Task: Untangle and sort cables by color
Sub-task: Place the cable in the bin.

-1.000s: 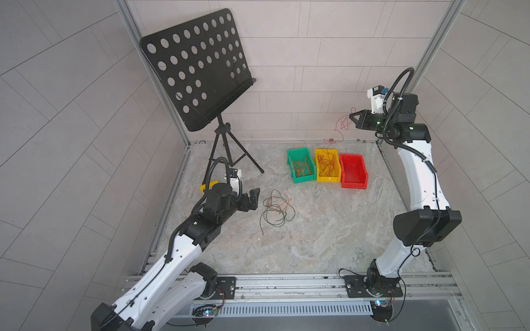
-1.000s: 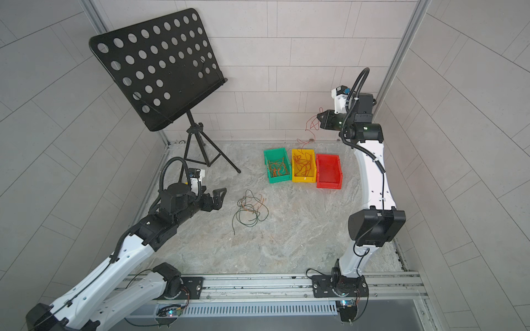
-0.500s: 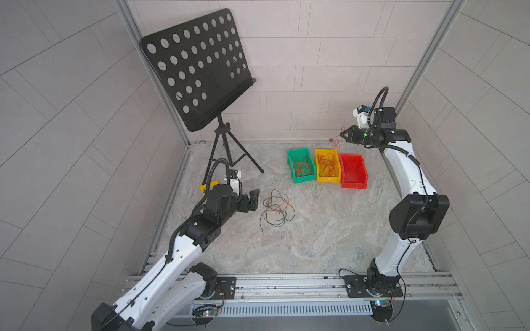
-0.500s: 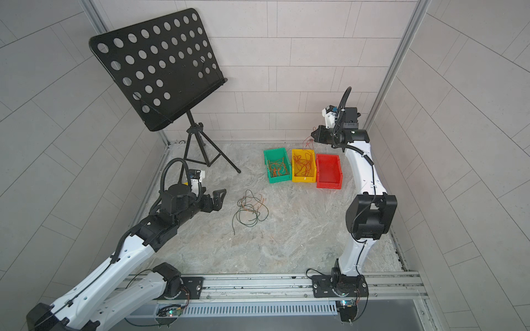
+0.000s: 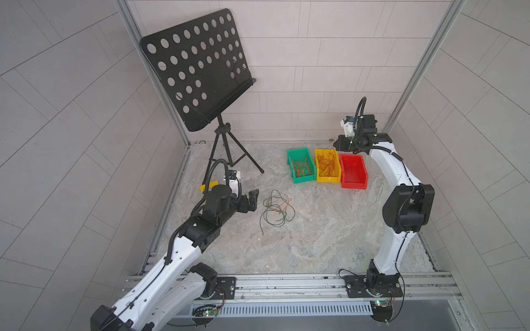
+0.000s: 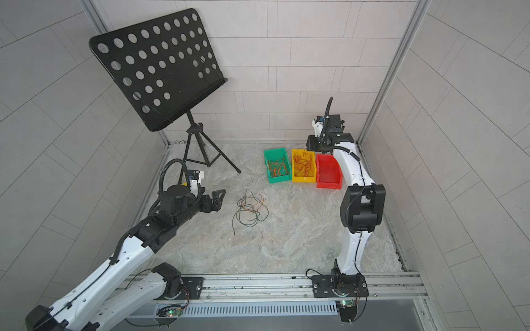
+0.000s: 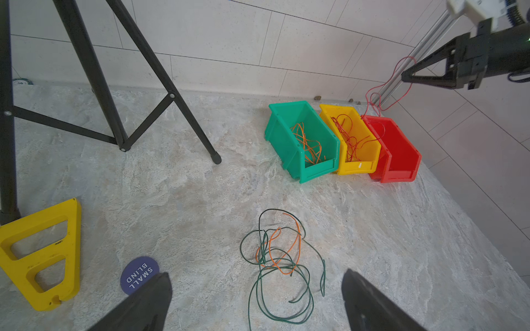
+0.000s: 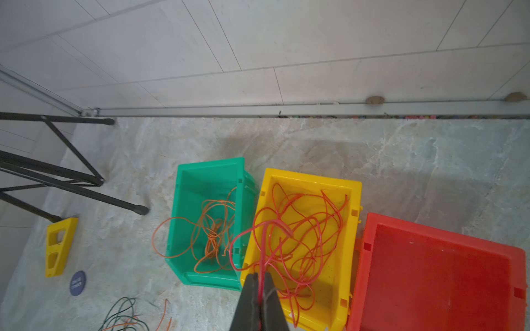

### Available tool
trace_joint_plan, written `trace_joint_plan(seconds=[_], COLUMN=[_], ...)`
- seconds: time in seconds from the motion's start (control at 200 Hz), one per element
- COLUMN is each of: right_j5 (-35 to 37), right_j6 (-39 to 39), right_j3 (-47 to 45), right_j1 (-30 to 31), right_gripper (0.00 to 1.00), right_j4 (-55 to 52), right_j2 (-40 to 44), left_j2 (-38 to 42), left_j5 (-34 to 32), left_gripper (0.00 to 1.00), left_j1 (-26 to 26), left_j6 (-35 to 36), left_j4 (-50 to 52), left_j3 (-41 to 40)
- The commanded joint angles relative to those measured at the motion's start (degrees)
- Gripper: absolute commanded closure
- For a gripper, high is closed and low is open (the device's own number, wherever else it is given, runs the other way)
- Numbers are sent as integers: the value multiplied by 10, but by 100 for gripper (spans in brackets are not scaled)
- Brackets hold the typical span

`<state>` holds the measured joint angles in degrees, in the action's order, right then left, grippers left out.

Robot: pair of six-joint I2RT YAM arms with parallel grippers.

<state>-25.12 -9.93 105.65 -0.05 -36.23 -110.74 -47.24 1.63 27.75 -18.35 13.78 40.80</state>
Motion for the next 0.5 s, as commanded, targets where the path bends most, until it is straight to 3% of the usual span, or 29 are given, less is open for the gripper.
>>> trace_joint_plan(seconds=[0.0, 0.275, 0.495], right_j5=[69, 181, 192], right_j6=[33, 55, 57], right_j3=[-6, -1, 32], right_j1=[16, 42, 49], right_gripper=[100, 100, 100], right_j4=[4, -2, -37], right_j2=[-11, -66, -135], left_j2=[7, 8, 7], left_j5=[-9, -8, -7], left_gripper=[0, 0, 0], left_j1=[-3, -5, -7], left_j6=[9, 11, 11], left_j4=[-4, -3, -4], left_j3=[-8, -8, -7])
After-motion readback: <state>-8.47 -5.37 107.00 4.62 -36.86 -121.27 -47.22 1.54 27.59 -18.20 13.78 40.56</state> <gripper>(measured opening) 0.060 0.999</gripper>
